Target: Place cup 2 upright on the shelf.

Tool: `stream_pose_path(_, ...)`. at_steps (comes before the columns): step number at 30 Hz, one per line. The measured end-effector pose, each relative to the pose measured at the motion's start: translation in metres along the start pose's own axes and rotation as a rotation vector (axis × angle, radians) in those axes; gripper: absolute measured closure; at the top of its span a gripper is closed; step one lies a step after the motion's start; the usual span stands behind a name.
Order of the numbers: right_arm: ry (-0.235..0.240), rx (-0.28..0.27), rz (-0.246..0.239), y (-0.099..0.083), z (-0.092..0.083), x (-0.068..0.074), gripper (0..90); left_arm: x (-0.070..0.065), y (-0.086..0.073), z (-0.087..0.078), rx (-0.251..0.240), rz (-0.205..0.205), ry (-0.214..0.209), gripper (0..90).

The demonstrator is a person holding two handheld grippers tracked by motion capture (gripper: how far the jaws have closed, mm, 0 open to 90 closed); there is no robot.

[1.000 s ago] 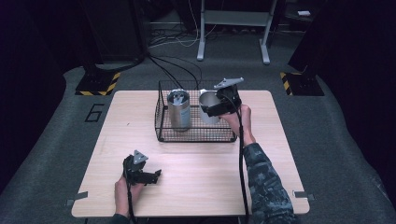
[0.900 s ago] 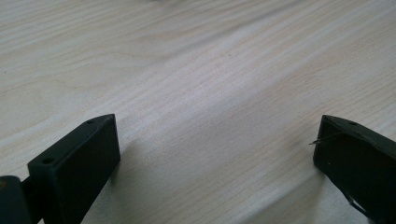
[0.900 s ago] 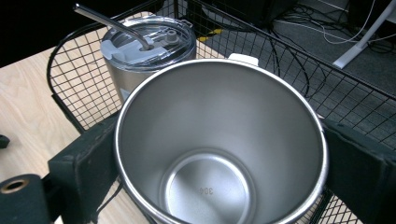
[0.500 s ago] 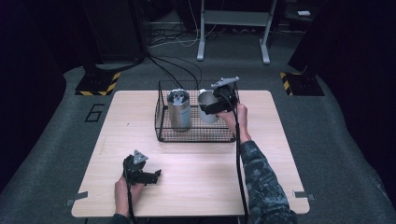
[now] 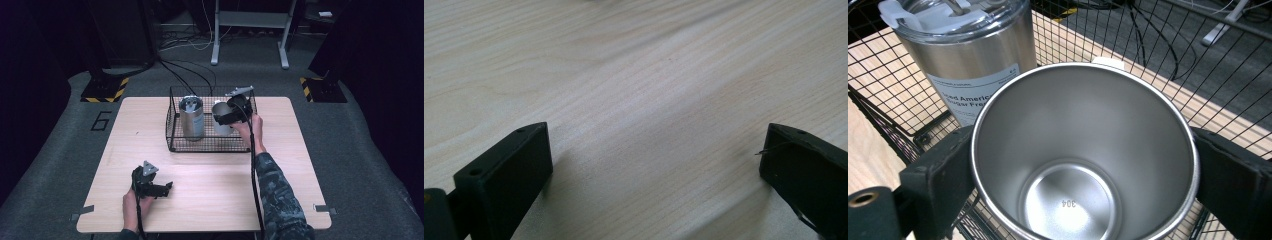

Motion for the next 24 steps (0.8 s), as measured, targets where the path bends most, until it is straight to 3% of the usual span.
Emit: stream_pose_path(24, 0.008, 0.065, 0.034, -0.017, 0.031, 0.008, 5.9, 0.0, 0.0, 0.0, -0.001, 0.001, 0.001, 0.4)
Point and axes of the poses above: each handheld gripper's, and its own axes: z roughly forward along the jaws, y roughly out of its top, x roughly to its left, the point moved 2 cm from there along z, roughly forward along the jaws, and after that the axes turned 6 degrees about -z, right-handed, at the moved point
